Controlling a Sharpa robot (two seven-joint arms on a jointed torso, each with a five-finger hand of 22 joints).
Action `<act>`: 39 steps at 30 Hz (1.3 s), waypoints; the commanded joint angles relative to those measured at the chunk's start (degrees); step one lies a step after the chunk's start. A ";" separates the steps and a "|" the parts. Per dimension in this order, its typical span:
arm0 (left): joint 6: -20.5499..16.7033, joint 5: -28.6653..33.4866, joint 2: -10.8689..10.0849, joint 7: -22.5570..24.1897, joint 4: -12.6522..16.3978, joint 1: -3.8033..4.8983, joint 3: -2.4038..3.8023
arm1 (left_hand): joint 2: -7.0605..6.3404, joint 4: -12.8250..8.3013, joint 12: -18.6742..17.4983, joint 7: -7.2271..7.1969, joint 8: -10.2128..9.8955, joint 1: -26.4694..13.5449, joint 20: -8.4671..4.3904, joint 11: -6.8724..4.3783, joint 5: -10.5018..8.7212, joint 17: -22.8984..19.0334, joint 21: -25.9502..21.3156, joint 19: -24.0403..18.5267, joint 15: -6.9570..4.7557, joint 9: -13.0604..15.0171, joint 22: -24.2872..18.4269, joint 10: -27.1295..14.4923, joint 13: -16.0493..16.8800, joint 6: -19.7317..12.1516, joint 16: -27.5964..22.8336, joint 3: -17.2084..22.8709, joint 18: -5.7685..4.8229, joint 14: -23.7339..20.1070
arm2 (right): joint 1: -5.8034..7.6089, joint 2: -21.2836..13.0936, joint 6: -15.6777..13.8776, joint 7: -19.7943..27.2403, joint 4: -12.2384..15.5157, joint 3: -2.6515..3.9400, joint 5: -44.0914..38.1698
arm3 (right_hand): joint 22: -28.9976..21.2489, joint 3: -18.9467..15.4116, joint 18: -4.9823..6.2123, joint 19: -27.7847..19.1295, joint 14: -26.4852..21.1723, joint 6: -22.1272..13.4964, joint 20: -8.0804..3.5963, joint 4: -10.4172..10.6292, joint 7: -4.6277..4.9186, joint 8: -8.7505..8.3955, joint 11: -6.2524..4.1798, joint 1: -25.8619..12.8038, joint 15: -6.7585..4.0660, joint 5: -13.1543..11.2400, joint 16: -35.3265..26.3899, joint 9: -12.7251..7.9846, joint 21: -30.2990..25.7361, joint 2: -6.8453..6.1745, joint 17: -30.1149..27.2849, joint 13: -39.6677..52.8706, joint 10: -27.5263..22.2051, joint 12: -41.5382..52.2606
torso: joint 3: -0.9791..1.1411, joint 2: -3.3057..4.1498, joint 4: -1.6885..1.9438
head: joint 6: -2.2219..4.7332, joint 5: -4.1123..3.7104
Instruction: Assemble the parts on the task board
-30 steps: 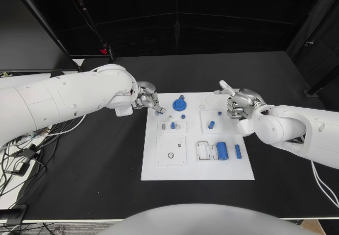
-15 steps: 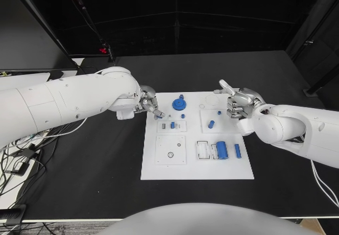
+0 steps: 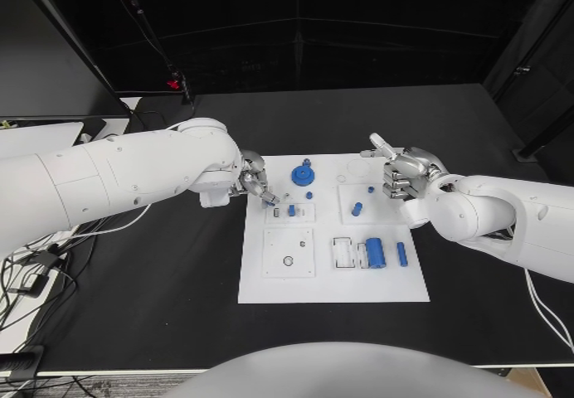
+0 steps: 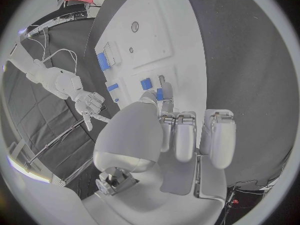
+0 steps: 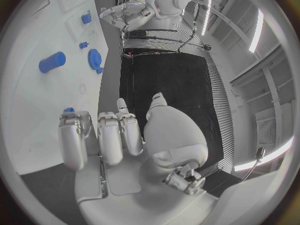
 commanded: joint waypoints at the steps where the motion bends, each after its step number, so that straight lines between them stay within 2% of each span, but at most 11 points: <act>1: 1.43 0.29 0.42 -1.39 -0.11 -0.11 0.03 | 4.96 -2.75 0.19 -0.47 -0.20 5.54 0.44 -0.72 0.34 15.09 0.18 6.08 -0.37 0.04 15.09 6.81 6.78 1.07 0.05 3.56 -0.37 6.08 | 0.07 0.06 0.01 0.43 0.14 0.03 -0.07 | 15.10 -0.35 -0.41 5.95 5.85 -0.03 -0.30 0.07 -0.30 0.19 -0.34 -0.07 -0.38 0.33 0.14 -0.10 0.17 0.46 15.09 15.08 6.06 0.15 | 0.01 0.00 0.11 | -0.10 -0.01; 11: 2.87 0.29 1.44 -2.83 -0.93 -0.67 0.03 | 4.12 -2.76 0.19 -0.43 -0.49 4.77 0.63 -0.69 0.22 15.09 0.18 6.08 -0.35 0.20 15.09 6.81 6.78 1.13 0.05 5.85 -0.37 6.08 | 0.07 0.18 0.08 0.46 0.08 0.03 -0.07 | 15.10 -0.35 -0.41 5.95 5.85 -0.03 -0.30 0.07 -0.30 0.19 -0.34 -0.07 -0.38 0.33 0.14 -0.10 0.17 0.46 15.09 15.08 6.06 0.15 | 0.03 -0.04 0.16 | -0.29 0.05; 13: 2.83 0.28 1.48 -2.85 -0.99 -0.77 0.03 | 3.45 -2.77 0.19 -0.38 -0.68 4.02 0.70 -0.63 0.15 15.09 0.18 6.08 -0.29 0.35 15.09 6.81 6.78 1.15 0.05 7.60 -0.37 6.08 | 0.07 0.18 0.11 0.48 0.06 0.03 -0.07 | 15.10 -0.37 -0.41 5.95 5.85 -0.03 -0.30 0.06 -0.30 0.20 -0.34 -0.09 -0.38 0.35 0.14 -0.10 0.17 0.47 15.09 15.08 6.06 0.15 | 0.06 -0.03 0.18 | -0.31 0.07; 16: 2.50 0.28 1.45 -2.85 -1.01 -0.98 0.03 | 3.24 -2.77 0.19 -0.36 -0.74 3.75 0.74 -0.62 0.10 15.09 0.18 6.08 -0.28 0.42 15.09 6.81 6.78 1.14 0.05 8.26 -0.37 6.08 | 0.07 0.21 0.14 0.49 0.06 0.03 -0.07 | 15.10 -0.44 -0.41 5.95 5.85 -0.04 -0.30 0.10 -0.31 0.23 -0.34 -0.19 -0.38 0.35 0.14 -0.10 0.17 0.47 15.09 15.08 6.06 0.15 | 0.02 -0.02 0.18 | -0.32 0.11; 28: 1.72 0.28 1.62 -2.14 -1.17 -1.67 0.03 | 2.72 -2.77 0.19 -0.28 -0.88 3.09 0.83 -0.54 -0.16 15.09 0.18 6.08 -0.24 0.60 15.09 6.81 6.78 1.06 0.05 9.82 -0.37 6.08 | 0.07 0.22 0.20 0.45 0.11 0.03 -0.07 | 15.10 -0.44 -0.41 5.95 5.85 -0.04 -0.30 0.10 -0.31 0.23 -0.34 -0.19 -0.38 0.35 0.14 -0.10 0.17 0.47 15.09 15.08 6.06 0.15 | 0.00 0.00 0.22 | -0.49 0.09; 39: 1.41 0.28 2.02 -0.81 -1.42 -1.86 0.03 | 2.40 -2.77 0.19 -0.26 -0.90 2.68 0.89 -0.52 -0.38 15.09 0.18 6.08 -0.22 0.74 15.09 6.81 6.78 1.07 0.05 10.68 -0.37 6.08 | 0.07 0.21 0.20 0.40 0.03 0.03 -0.07 | 15.10 -0.44 -0.41 5.95 5.85 -0.04 -0.30 0.10 -0.31 0.23 -0.34 -0.19 -0.38 0.35 0.14 -0.10 0.17 0.47 15.09 15.08 6.06 0.15 | 0.02 -0.02 0.21 | -0.59 0.02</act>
